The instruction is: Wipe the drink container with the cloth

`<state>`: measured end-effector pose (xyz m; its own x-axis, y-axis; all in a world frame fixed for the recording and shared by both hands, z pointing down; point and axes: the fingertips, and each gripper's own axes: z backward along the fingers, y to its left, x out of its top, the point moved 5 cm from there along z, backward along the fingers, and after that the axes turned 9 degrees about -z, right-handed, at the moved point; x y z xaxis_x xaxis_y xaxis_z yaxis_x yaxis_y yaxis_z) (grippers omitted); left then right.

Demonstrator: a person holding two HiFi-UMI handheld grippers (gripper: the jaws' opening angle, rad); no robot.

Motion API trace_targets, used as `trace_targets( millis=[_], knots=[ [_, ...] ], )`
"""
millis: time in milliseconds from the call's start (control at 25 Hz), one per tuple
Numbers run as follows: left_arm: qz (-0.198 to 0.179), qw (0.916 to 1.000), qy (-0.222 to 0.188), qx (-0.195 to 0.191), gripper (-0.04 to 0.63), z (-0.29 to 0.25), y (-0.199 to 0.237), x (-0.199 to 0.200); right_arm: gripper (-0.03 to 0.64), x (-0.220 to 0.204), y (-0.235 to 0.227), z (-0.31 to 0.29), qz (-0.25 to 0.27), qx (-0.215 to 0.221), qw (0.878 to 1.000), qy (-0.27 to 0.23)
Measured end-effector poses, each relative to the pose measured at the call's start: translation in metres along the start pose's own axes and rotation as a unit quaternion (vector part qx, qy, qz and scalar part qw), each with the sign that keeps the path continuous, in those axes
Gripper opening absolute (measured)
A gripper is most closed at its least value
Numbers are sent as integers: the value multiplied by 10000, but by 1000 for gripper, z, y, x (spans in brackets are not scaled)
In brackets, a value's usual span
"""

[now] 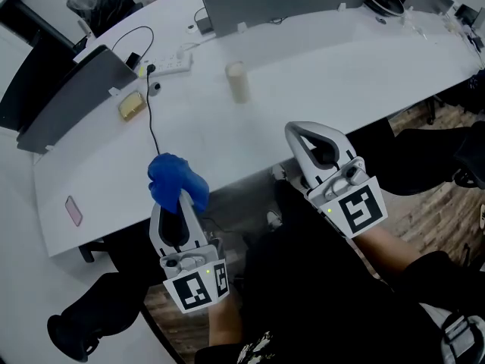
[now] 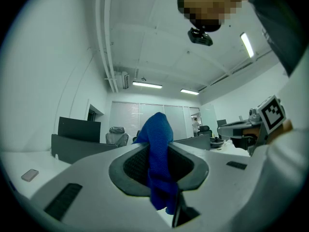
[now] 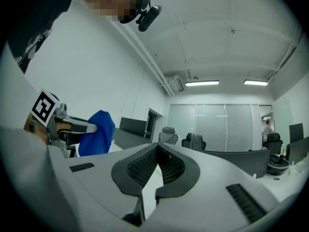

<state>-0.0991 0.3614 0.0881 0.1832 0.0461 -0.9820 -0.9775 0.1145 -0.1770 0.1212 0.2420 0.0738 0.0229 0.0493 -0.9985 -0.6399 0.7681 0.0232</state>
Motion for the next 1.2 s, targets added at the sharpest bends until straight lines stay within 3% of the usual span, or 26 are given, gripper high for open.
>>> trace_targets(
  millis=[120,600,800,1000,1080,1200],
  knots=[
    [5,10000,49,70,77,-11,8,-7,-11,1,-8,-19,10,97,9996,-258],
    [38,9995,300,-54,77,-113,11,-33,-10,-32,-72,-94,-133,93,9992,353],
    [59,9990,422,-109,77,-165,7,-44,-9,-50,-103,-127,-114,378,9970,659],
    [-6,9977,683,-24,77,-206,3,-54,-7,-70,-126,-157,-219,1043,9902,900],
    [-40,9970,775,50,77,-218,2,-57,108,-81,-132,-167,-382,1386,9847,985],
    [-104,9958,907,84,77,-232,-1,-65,175,-100,-132,-182,-306,1985,9734,1101]
  ],
)
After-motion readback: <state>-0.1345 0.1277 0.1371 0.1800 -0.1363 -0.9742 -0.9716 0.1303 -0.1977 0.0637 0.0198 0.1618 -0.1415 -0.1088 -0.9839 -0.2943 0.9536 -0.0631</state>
